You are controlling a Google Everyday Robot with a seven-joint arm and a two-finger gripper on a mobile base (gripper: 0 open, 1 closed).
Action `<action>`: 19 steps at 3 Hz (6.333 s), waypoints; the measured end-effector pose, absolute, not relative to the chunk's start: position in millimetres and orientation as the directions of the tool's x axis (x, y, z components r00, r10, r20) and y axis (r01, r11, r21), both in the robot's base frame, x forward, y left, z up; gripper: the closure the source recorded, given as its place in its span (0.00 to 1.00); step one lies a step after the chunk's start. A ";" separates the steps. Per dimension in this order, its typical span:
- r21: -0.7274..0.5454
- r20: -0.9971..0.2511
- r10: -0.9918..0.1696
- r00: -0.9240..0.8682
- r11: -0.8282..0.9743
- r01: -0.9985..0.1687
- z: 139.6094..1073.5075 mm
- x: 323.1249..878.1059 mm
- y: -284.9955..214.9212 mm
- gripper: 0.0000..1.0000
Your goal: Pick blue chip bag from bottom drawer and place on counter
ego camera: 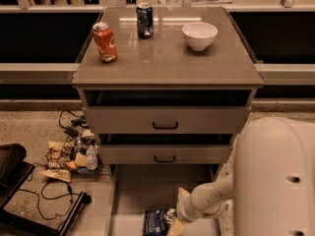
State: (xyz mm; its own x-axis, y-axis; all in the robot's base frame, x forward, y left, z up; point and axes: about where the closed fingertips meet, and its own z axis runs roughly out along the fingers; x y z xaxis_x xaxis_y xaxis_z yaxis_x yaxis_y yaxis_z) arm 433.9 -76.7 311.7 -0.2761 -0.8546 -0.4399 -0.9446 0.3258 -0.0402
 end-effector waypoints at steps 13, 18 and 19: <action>0.165 -0.665 -0.658 -0.353 0.332 -0.929 274.2 422.7 17.7 1.00; 0.039 -0.747 -0.543 -0.384 0.541 -0.840 637.6 385.4 -60.2 1.00; 0.039 -0.747 -0.543 -0.384 0.541 -0.840 637.6 385.4 -60.2 1.00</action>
Offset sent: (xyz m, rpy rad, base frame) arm -0.0056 0.0727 -0.1370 0.0952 0.1706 0.0241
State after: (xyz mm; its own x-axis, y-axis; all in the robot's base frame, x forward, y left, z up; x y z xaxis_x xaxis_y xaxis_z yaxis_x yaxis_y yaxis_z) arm 385.4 -60.2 637.6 -0.3843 -0.5426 -0.7469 -0.8400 0.5411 0.0391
